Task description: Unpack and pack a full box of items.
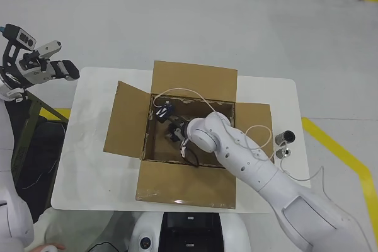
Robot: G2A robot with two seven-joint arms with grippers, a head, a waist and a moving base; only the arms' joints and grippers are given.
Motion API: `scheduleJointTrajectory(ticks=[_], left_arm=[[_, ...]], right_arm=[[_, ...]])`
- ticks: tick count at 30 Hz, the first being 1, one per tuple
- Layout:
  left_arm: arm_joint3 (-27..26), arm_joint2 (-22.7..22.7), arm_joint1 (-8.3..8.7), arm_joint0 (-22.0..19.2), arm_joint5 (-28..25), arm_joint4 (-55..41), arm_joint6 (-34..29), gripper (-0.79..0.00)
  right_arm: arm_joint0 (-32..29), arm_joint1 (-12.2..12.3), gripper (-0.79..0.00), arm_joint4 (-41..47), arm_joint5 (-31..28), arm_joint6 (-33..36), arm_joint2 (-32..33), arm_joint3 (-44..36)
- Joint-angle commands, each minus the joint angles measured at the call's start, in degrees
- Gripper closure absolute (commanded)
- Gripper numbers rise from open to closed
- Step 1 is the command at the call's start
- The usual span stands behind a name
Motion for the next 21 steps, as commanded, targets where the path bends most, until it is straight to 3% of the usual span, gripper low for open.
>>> scheduleJointTrajectory(ticks=[1,11,21], left_arm=[[0.0,0.0,0.0,0.0,0.0,0.0,0.0,-0.785],[0.0,0.0,0.0,0.0,0.0,0.0,0.0,-0.785],[0.0,0.0,0.0,0.0,0.0,0.0,0.0,-0.785]], right_arm=[[-0.2,0.1,0.0,-0.2,-0.2,0.4,0.4,-0.7],[-4.5,2.0,0.0,-3.7,0.5,3.4,4.7,-11.1],[-15.0,5.9,0.0,-7.7,-0.8,8.4,13.8,-31.2]])
